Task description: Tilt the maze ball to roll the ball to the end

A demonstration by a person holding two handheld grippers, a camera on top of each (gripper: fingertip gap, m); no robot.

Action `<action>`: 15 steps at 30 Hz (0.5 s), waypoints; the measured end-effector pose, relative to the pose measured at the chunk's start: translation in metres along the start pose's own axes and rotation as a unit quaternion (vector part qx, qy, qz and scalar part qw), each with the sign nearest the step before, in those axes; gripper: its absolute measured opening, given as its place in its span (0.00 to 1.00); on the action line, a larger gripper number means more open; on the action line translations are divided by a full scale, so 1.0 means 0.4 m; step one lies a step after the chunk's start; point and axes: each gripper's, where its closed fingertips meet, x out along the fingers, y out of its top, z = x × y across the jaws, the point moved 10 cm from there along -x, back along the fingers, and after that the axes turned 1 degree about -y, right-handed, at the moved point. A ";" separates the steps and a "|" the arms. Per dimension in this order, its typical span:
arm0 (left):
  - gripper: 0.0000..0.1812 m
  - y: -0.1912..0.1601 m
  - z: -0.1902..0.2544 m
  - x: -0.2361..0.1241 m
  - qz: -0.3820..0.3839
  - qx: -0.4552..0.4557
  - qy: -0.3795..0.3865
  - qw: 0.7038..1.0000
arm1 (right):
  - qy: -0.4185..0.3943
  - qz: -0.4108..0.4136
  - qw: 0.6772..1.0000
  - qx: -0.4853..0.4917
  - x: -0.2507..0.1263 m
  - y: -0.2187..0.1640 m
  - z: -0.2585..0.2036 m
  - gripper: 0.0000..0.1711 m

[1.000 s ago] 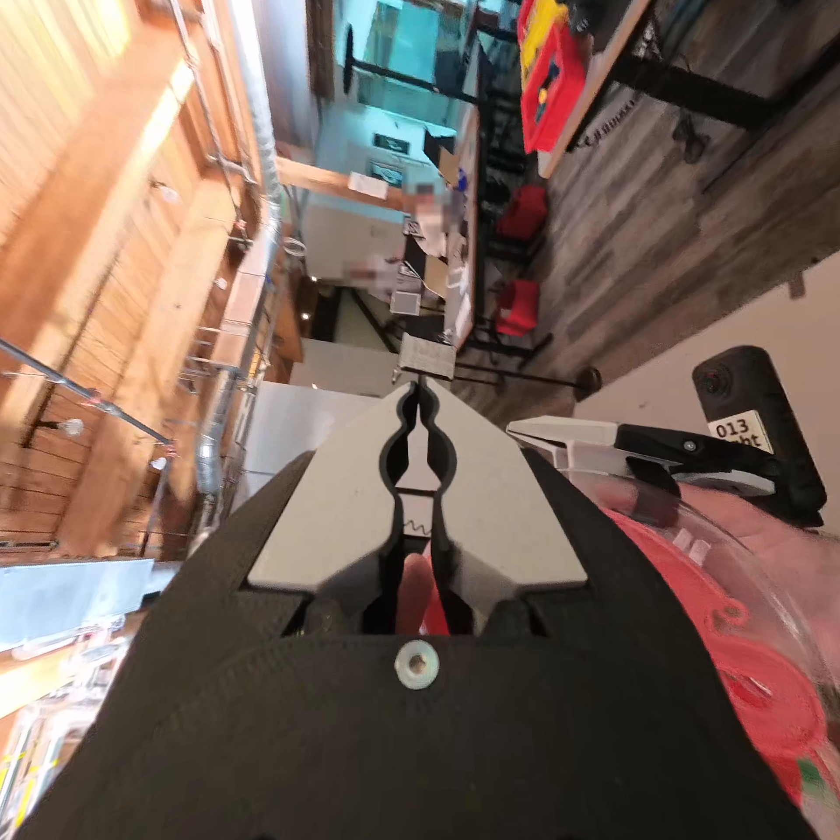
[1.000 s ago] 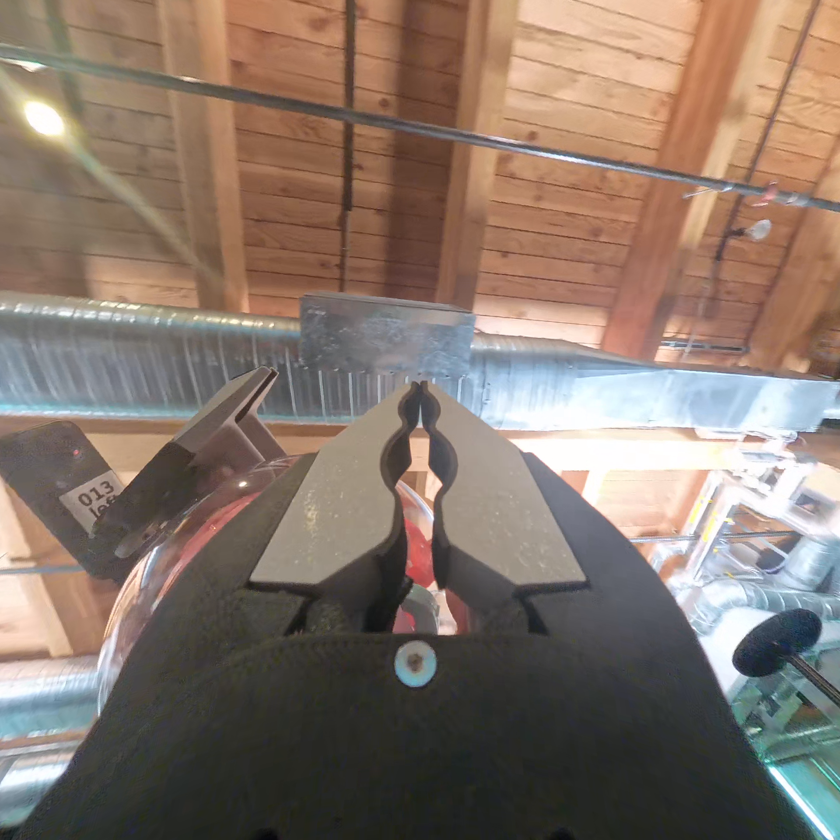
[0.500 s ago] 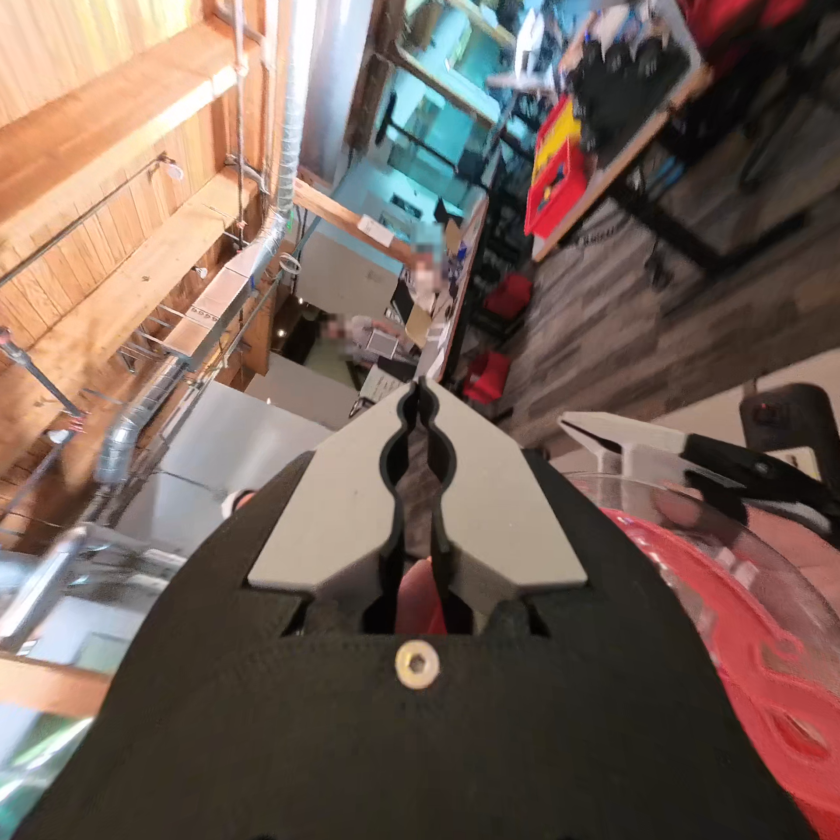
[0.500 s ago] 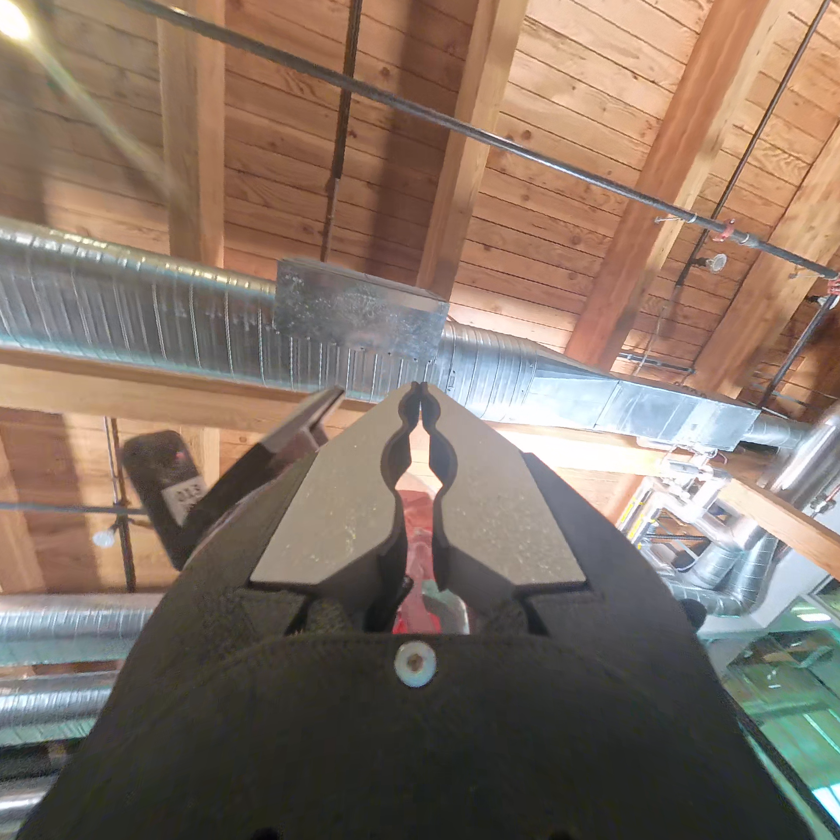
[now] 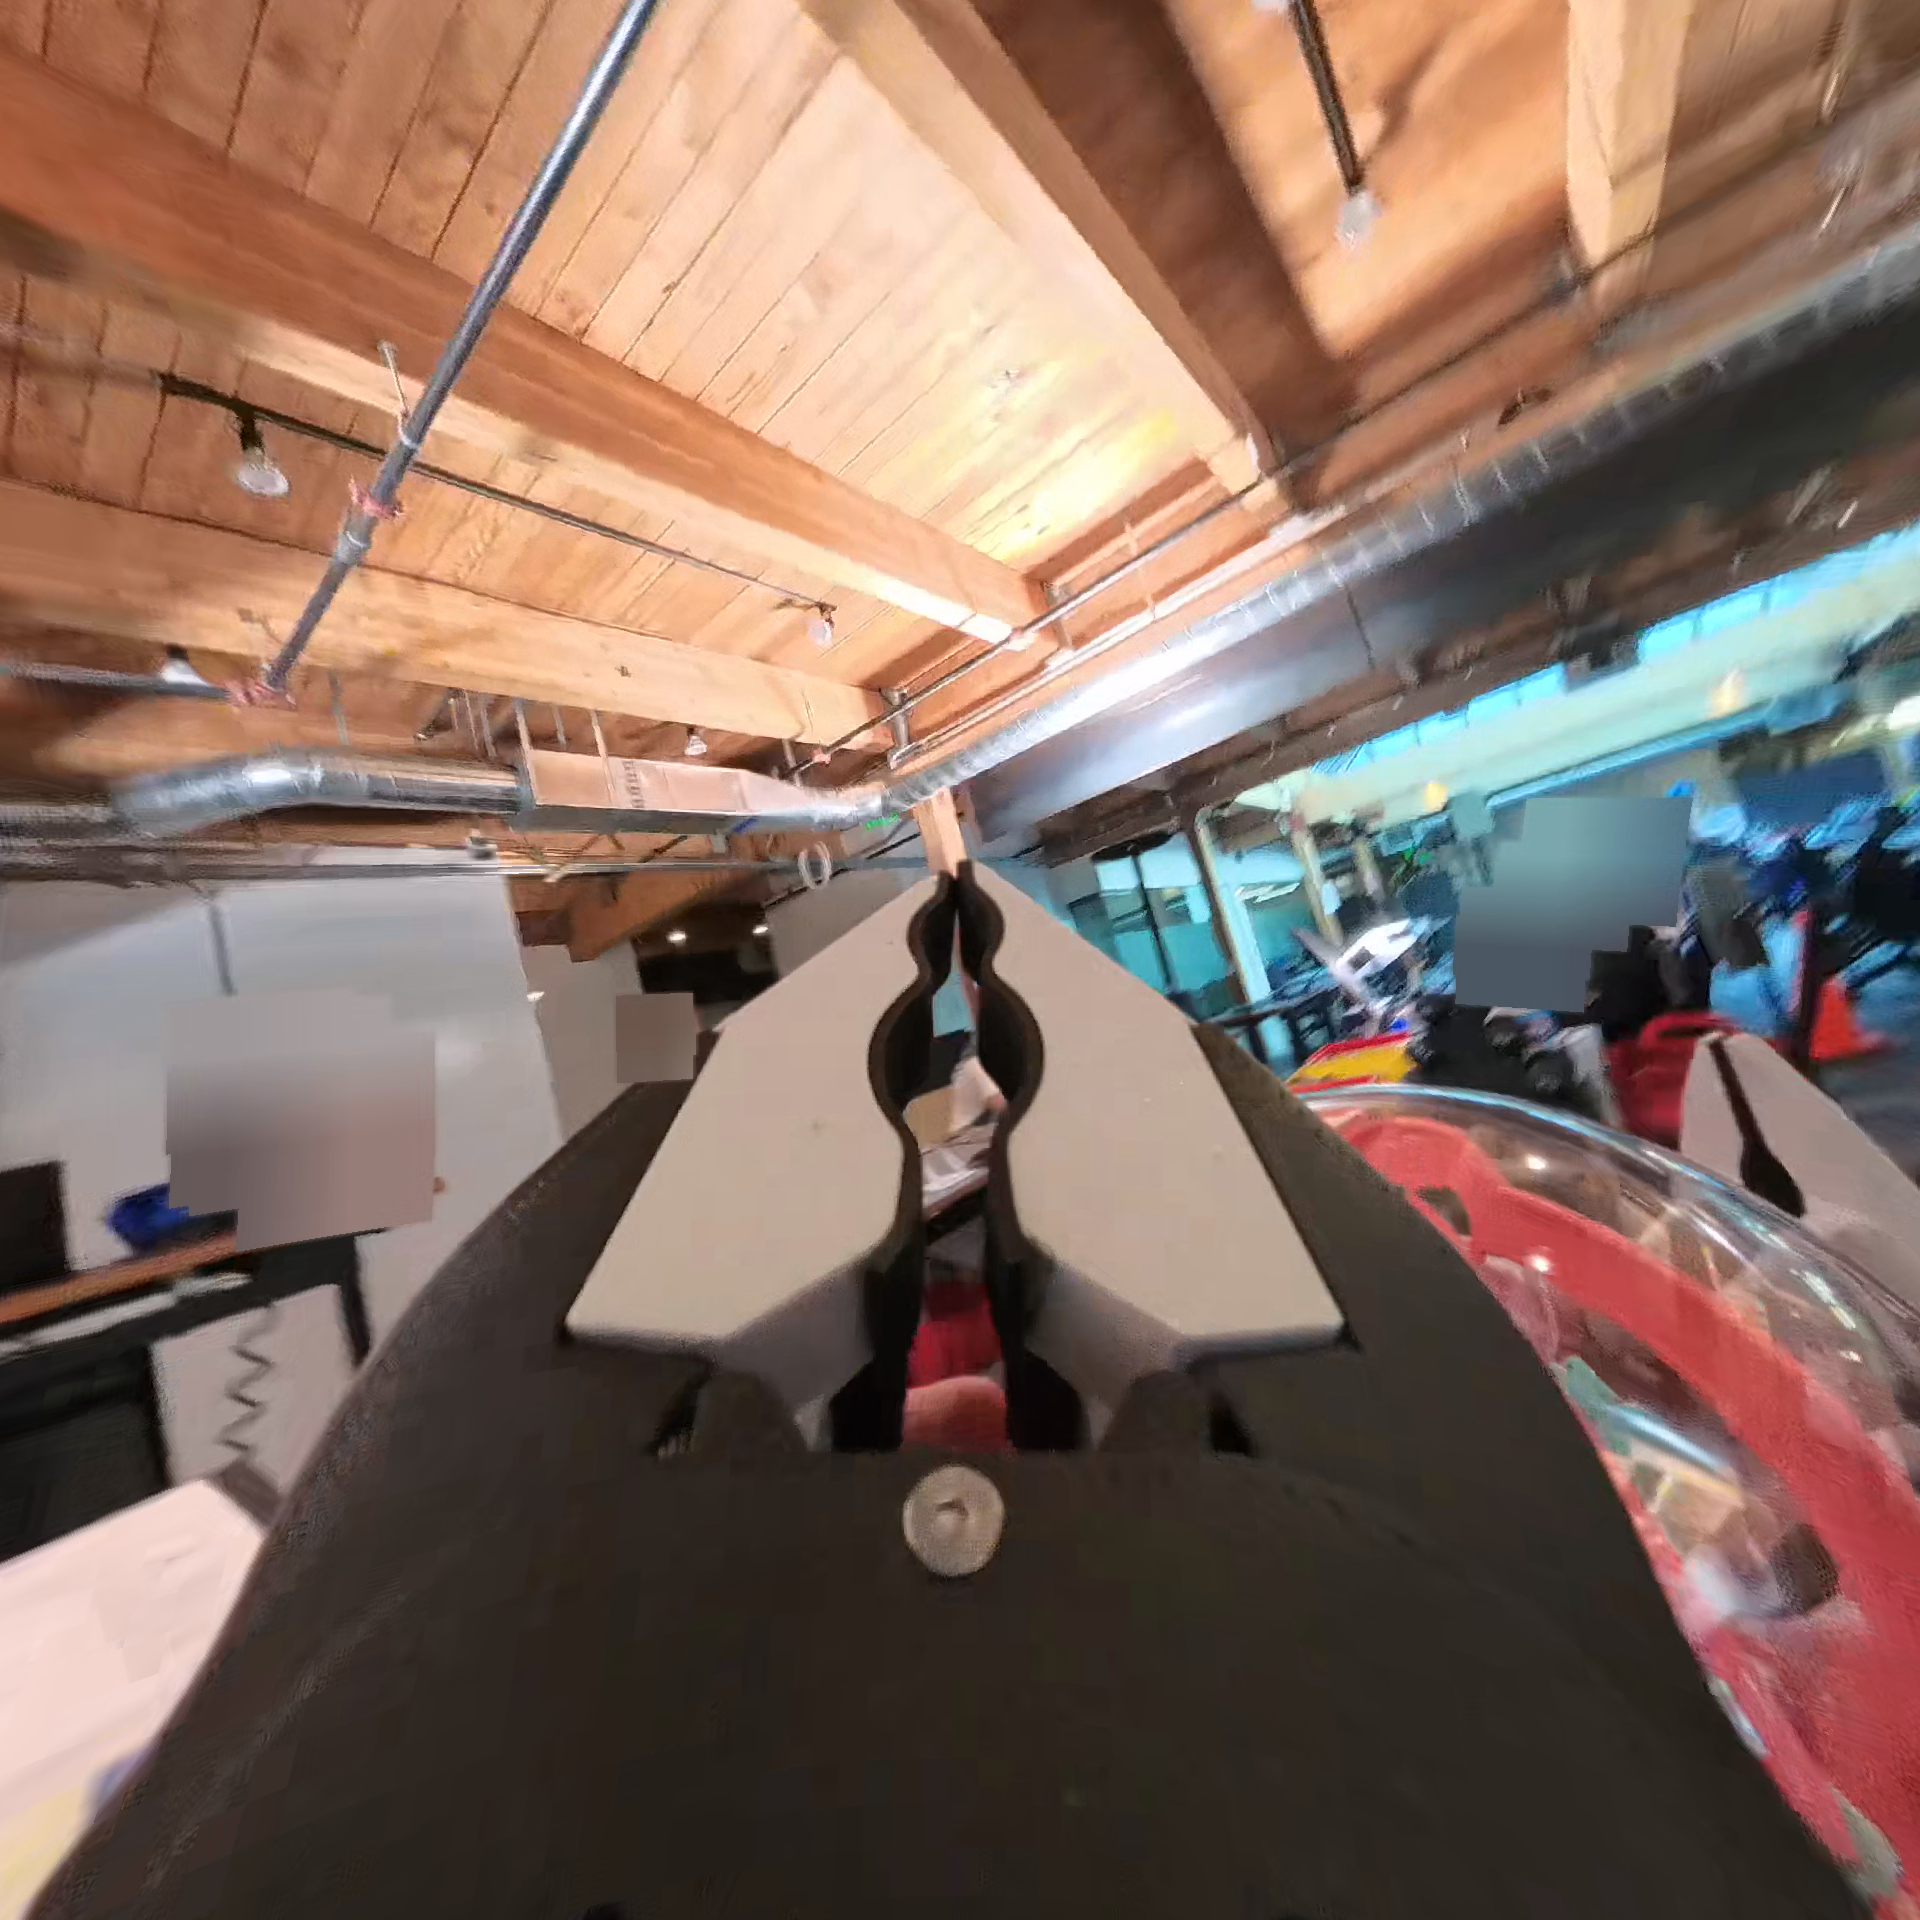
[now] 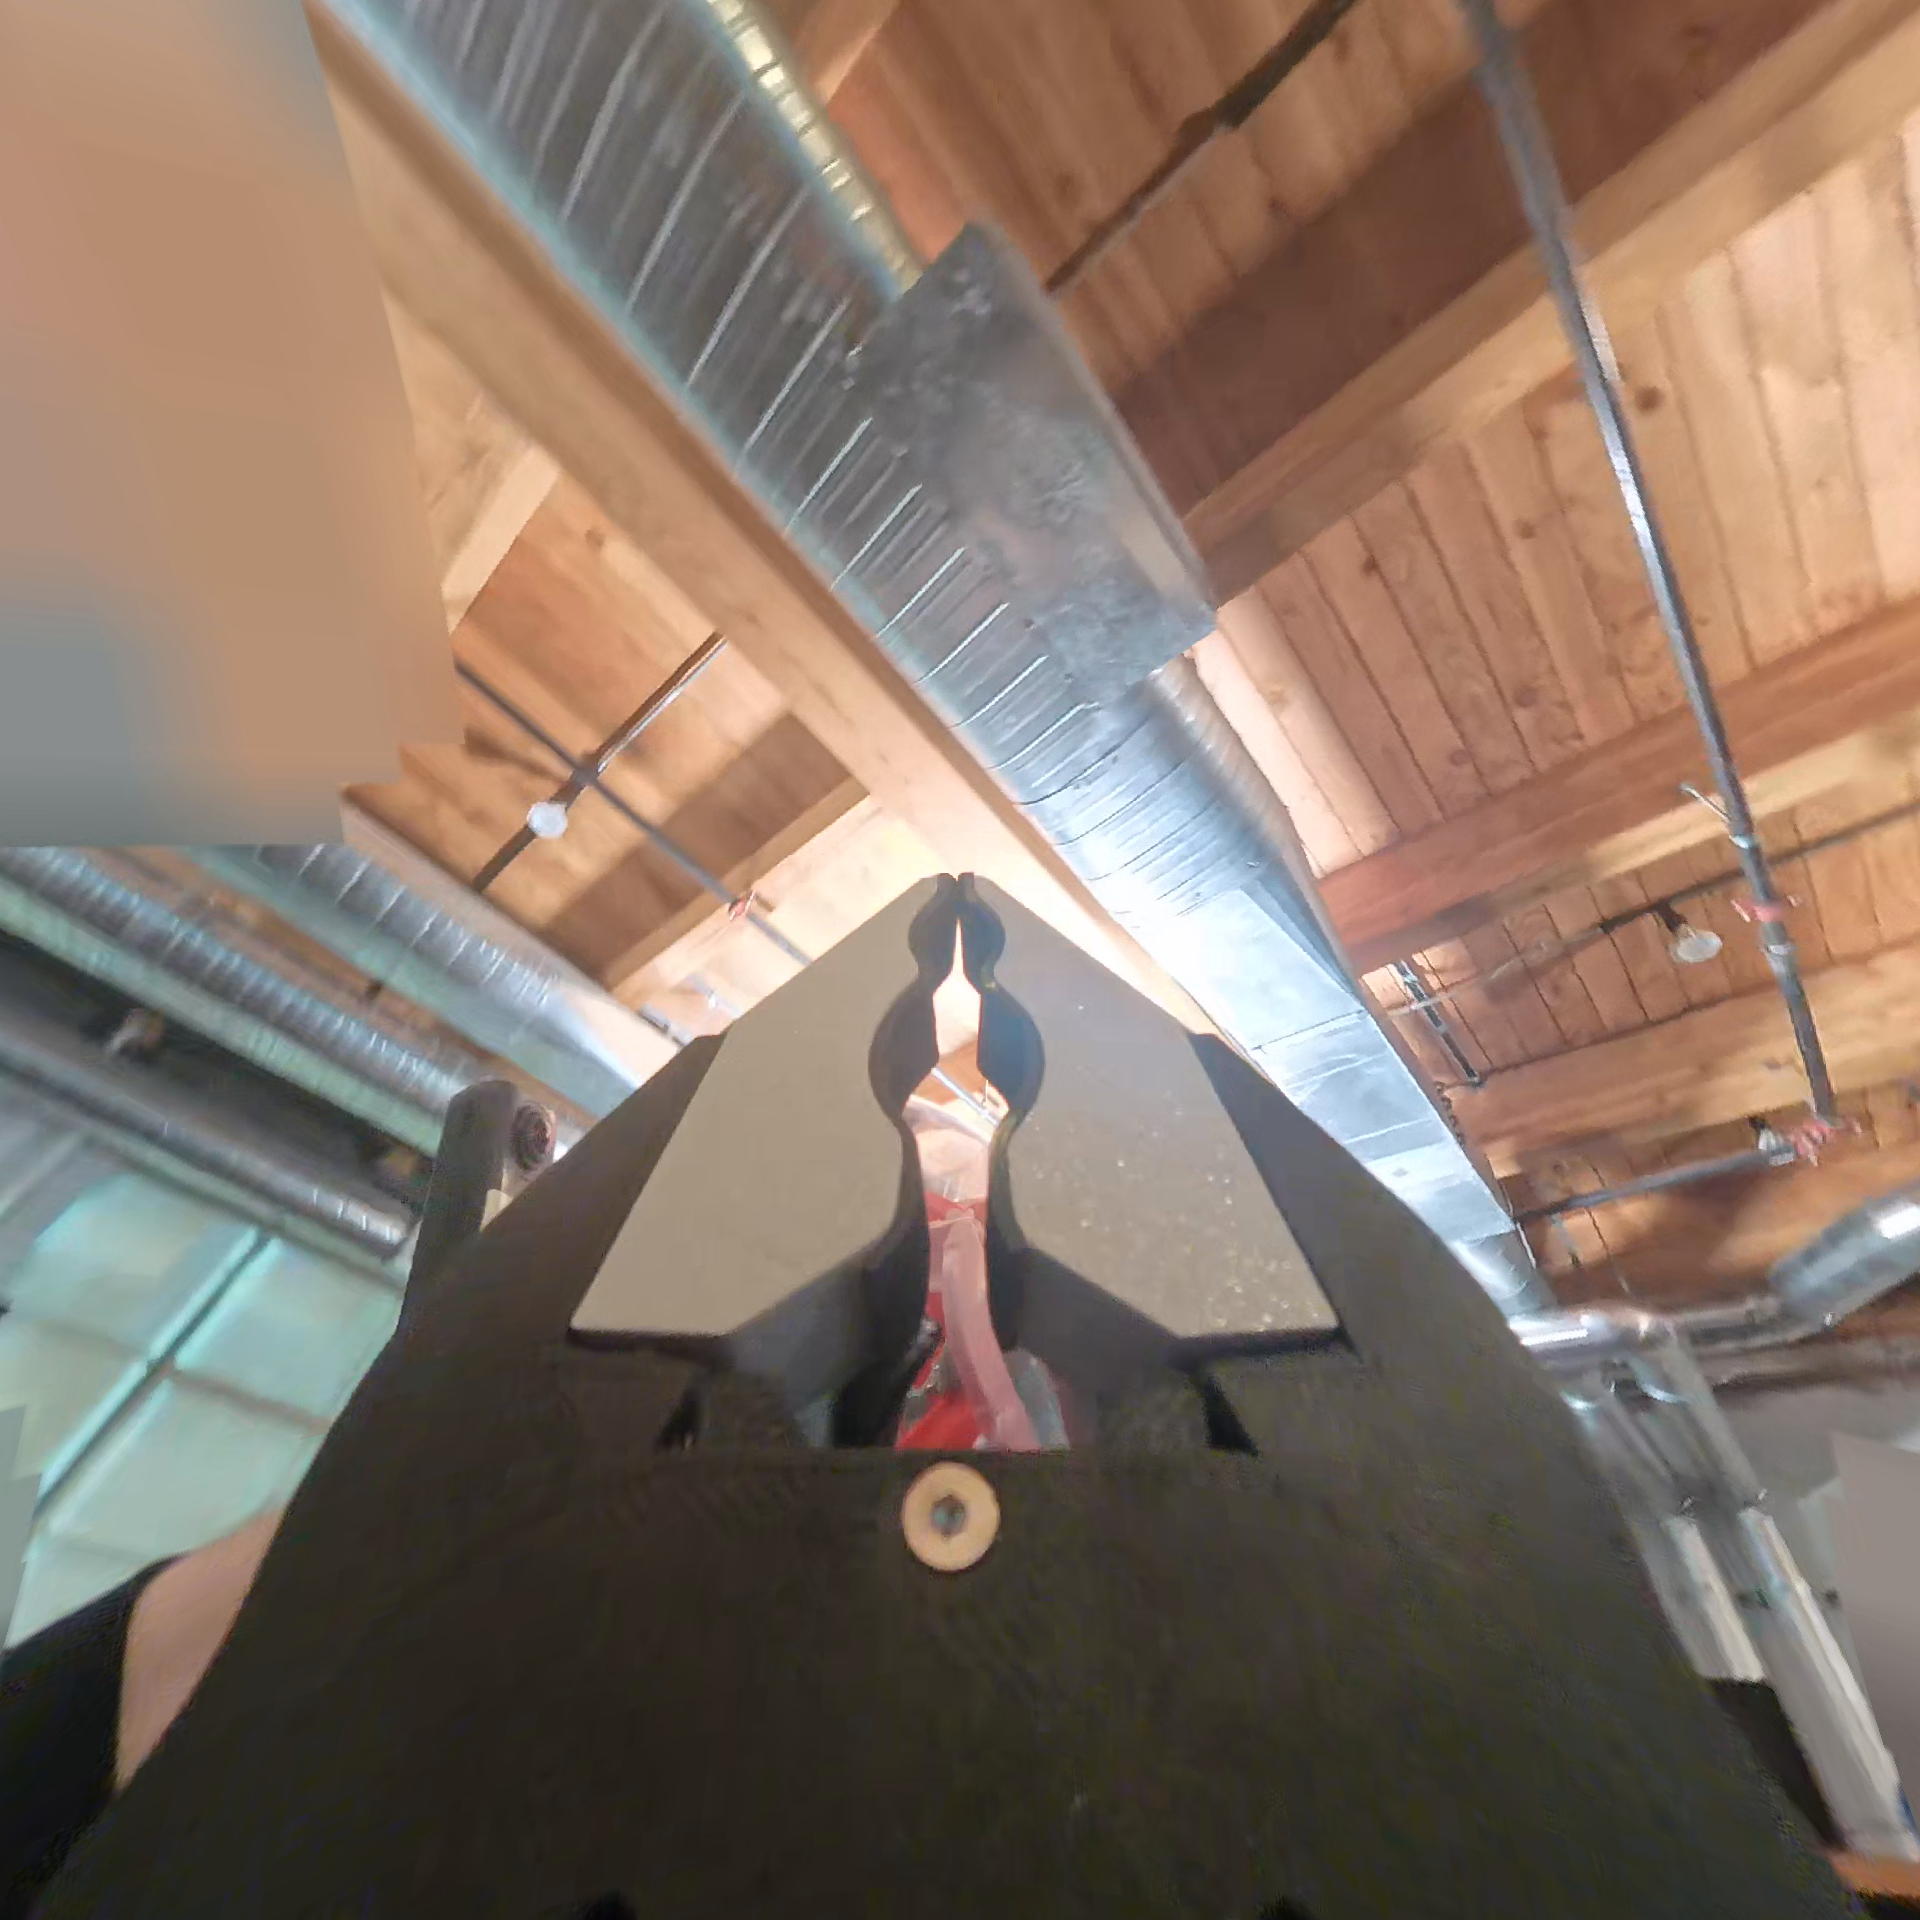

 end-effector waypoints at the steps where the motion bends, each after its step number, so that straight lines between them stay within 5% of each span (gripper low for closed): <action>1: 0.00 -0.008 -0.009 -0.017 0.014 -0.023 0.003 1.000 | 0.015 -0.006 1.000 -0.019 0.007 0.003 -0.013 0.00; 4: 0.00 -0.025 -0.028 -0.077 0.058 -0.082 0.014 0.995 | -0.002 -0.026 0.999 -0.032 0.024 -0.008 -0.021 0.00; 8: 0.00 -0.026 0.013 -0.166 0.165 -0.006 0.009 0.986 | -0.111 -0.093 0.989 0.039 0.002 -0.055 0.010 0.00; 11: 0.00 -0.039 0.040 -0.210 0.179 0.045 0.003 0.983 | -0.141 -0.139 0.978 0.064 -0.032 -0.065 -0.005 0.00; 15: 0.00 -0.106 0.038 -0.257 0.173 -0.021 0.018 0.984 | -0.108 -0.164 0.980 0.033 -0.059 -0.049 -0.044 0.00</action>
